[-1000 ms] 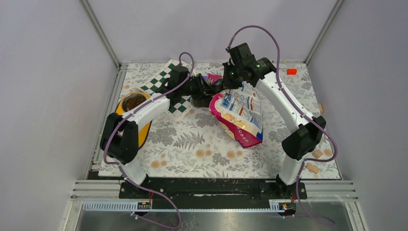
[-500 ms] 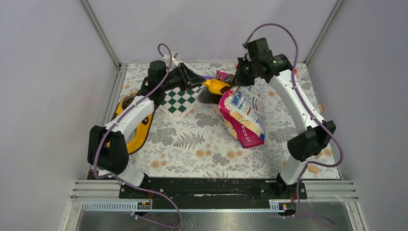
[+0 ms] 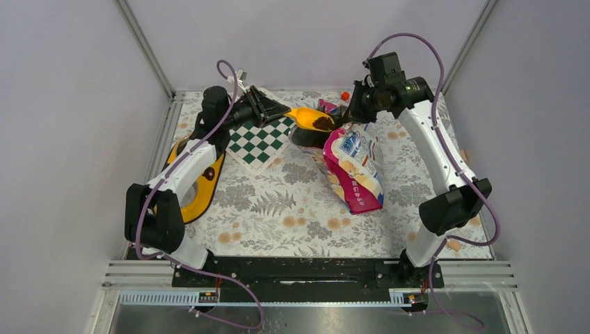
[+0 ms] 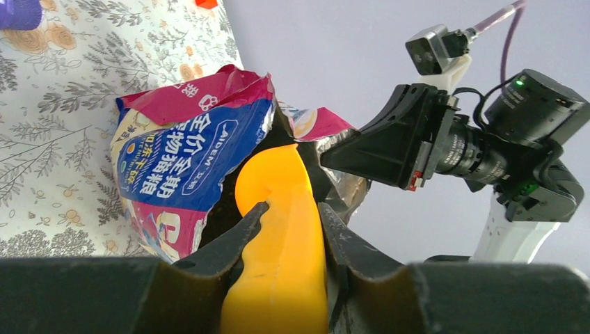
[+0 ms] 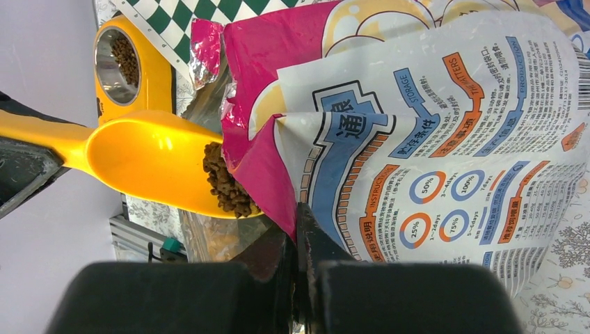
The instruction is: Serve the pet food
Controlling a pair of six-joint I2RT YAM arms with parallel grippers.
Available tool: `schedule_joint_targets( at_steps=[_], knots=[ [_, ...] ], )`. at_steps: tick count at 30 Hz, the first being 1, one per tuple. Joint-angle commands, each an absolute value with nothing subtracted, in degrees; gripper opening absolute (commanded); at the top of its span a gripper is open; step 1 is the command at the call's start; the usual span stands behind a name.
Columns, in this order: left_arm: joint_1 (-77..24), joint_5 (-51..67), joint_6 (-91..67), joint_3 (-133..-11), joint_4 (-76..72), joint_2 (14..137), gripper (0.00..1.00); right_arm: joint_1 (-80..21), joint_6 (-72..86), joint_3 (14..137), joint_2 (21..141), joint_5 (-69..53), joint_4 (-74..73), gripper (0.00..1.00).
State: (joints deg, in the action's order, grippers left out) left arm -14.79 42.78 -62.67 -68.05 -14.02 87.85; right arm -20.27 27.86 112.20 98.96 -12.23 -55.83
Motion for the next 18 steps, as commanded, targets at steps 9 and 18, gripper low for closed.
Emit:
schedule_joint_targets(
  at_steps=[9,18],
  knots=[
    [-12.8,49.0,-72.6,-62.2,-32.4,83.7,0.0,-16.8,33.2,114.6,94.3,-20.5,-46.4,0.0],
    [-10.0,45.7,-84.7,-57.9,-44.4,81.7,0.0,-15.3,33.6,114.1,92.9,-21.0,-46.4,0.0]
  ],
)
